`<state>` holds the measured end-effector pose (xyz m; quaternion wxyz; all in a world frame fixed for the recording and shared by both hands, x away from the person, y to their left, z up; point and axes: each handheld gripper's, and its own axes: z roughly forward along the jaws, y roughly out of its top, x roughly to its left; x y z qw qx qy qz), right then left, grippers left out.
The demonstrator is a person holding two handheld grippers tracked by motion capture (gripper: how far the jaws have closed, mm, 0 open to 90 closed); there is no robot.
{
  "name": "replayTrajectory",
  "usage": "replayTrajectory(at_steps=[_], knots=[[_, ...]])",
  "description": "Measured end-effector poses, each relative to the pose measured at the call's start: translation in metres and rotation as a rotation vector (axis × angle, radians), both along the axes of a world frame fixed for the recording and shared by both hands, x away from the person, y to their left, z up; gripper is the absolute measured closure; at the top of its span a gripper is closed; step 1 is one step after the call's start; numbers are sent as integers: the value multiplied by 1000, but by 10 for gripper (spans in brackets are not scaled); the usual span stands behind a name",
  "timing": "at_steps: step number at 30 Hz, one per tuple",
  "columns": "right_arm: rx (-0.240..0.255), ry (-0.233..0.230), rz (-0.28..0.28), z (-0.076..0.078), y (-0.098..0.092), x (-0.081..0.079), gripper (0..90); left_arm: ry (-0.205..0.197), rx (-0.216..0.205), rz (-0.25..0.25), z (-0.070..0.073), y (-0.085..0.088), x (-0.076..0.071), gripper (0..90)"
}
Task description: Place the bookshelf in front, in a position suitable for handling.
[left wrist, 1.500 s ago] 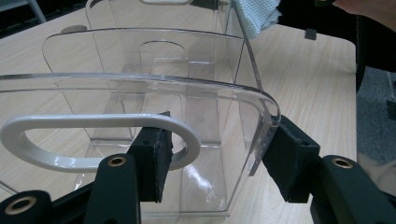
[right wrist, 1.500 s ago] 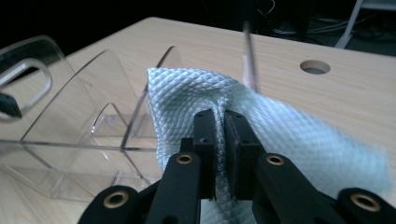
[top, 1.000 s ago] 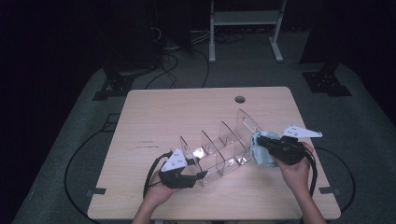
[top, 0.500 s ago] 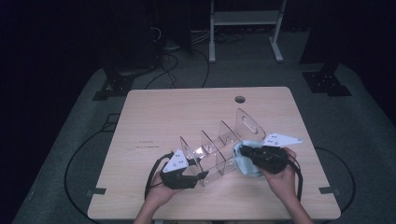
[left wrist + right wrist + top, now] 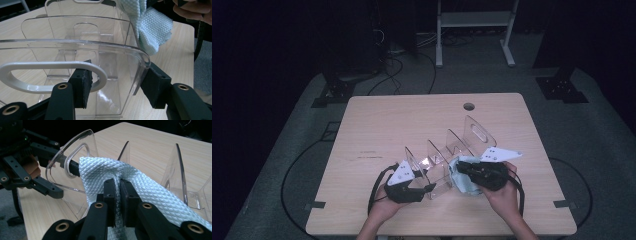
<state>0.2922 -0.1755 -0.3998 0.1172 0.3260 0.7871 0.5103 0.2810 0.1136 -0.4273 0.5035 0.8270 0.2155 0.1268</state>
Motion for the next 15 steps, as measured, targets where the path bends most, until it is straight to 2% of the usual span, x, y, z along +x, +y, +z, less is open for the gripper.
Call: replayTrajectory(at_steps=[3, 5, 11, 15], knots=[[-2, -1, -14, 0, -1, 0, 833, -1, 14, 0, 0, -4, -1, 396], [-20, -17, -26, 1, 2, -3, 833, -7, 18, 8, 0, -4, -1, 412], [-20, -12, 21, 1, 16, -7, 831, -10, 11, 15, -1, -3, -1, 449], [-9, 0, 20, 1, 19, -8, 833, -9, 5, 19, -2, -4, -1, 447]])
